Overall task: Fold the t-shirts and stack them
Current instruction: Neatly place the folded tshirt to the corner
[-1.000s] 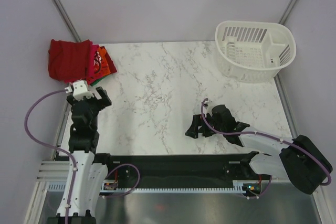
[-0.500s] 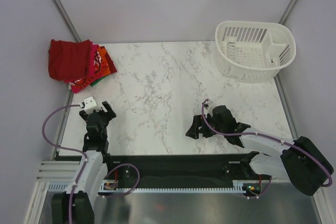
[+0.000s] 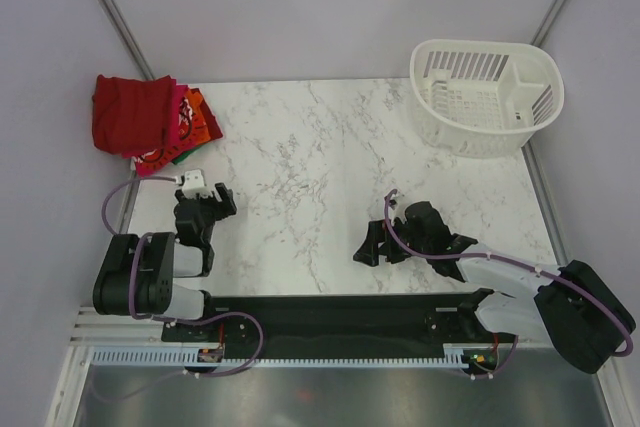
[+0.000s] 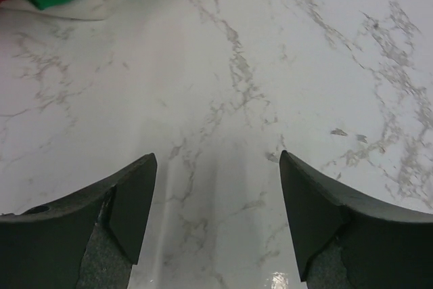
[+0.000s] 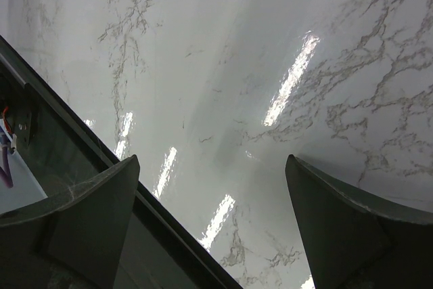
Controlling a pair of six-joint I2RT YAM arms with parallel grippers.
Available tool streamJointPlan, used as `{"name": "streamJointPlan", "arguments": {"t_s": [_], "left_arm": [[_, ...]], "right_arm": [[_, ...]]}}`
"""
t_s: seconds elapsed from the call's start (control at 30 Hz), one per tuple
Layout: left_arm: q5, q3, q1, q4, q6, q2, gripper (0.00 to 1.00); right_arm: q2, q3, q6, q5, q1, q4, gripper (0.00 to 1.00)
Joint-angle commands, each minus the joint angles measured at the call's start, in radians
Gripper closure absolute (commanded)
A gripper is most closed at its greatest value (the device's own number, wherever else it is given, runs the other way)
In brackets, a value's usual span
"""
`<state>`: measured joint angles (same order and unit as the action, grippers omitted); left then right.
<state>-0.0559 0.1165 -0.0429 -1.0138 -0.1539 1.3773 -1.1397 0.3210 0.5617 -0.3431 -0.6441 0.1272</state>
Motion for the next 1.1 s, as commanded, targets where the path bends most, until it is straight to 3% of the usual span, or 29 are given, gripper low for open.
{"name": "streamJointPlan", "arguments": {"t_s": [0.0, 0.1, 0.13, 0.3, 0.53, 0.6, 0.83, 1.07], "left_arm": [[0.186, 0.037, 0.015, -0.28, 0.112, 0.059, 0.19], [0.264, 0.058, 0.021, -0.223, 0.151, 0.062, 0.19], [0.312, 0.064, 0.029, -0.197, 0.189, 0.06, 0.0], [0.108, 0.091, 0.031, -0.149, 0.113, 0.055, 0.0], [0.11, 0.091, 0.031, -0.146, 0.116, 0.052, 0.0], [0.11, 0.091, 0.031, -0.147, 0.116, 0.054, 0.0], [0.111, 0.091, 0.031, -0.146, 0.116, 0.054, 0.0], [0.11, 0.091, 0.031, -0.146, 0.116, 0.052, 0.0]], "right_arm": [[-0.005, -0.007, -0.006, -0.014, -0.002, 0.014, 0.02], [-0.002, -0.008, -0.005, -0.014, -0.002, 0.015, 0.02], [-0.003, -0.01, -0.005, -0.016, -0.002, 0.017, 0.02], [-0.002, -0.008, -0.005, -0.019, -0.002, 0.017, 0.02], [-0.006, 0.006, -0.006, -0.013, -0.002, -0.007, 0.02], [0.003, 0.03, -0.009, 0.032, 0.0, -0.082, 0.02], [0.058, 0.267, -0.109, 0.242, 0.0, -0.268, 0.02], [-0.138, 0.541, -0.146, 0.409, -0.002, -0.328, 0.02]]}}
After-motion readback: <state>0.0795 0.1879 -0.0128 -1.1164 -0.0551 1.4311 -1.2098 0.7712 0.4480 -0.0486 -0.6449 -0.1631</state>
